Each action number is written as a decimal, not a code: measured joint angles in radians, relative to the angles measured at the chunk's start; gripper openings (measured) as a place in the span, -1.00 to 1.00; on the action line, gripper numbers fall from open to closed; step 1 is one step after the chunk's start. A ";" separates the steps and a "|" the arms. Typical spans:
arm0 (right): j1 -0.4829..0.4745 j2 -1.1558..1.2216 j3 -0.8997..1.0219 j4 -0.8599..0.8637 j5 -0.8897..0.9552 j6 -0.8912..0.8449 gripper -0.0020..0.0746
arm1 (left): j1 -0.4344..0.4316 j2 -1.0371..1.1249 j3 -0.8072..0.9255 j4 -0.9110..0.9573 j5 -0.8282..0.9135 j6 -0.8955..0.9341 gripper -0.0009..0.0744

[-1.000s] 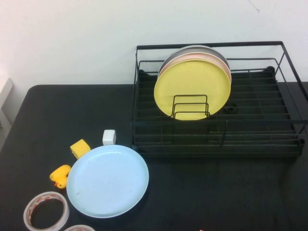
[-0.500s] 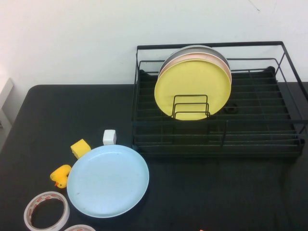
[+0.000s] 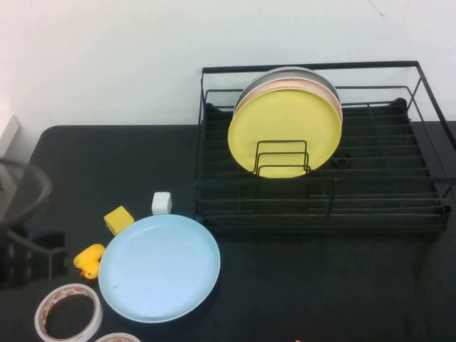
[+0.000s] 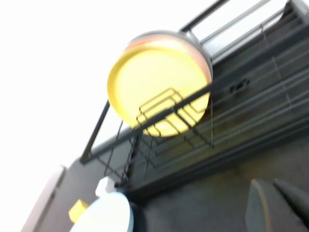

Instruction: Place plate on rack

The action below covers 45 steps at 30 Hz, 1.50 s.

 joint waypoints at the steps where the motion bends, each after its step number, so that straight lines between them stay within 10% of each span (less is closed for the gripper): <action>1: 0.000 0.000 0.000 0.000 0.007 -0.005 -0.95 | 0.000 0.042 -0.029 0.041 0.025 -0.031 -0.95; 14: 0.000 0.000 0.000 0.000 -0.005 -0.063 -0.95 | -0.061 0.382 -0.155 0.176 0.158 -0.099 -0.01; 22: 0.000 0.000 0.000 0.000 -0.005 -0.073 -0.95 | -0.248 0.518 -0.156 0.390 0.141 -0.302 0.06; 32: 0.000 0.000 0.000 0.000 0.006 -0.074 -0.95 | -0.251 0.723 -0.161 0.552 0.019 -0.731 0.06; 45: 0.000 0.000 0.000 0.000 0.019 -0.074 -0.95 | -0.249 0.805 -0.164 0.544 -0.147 -0.828 0.06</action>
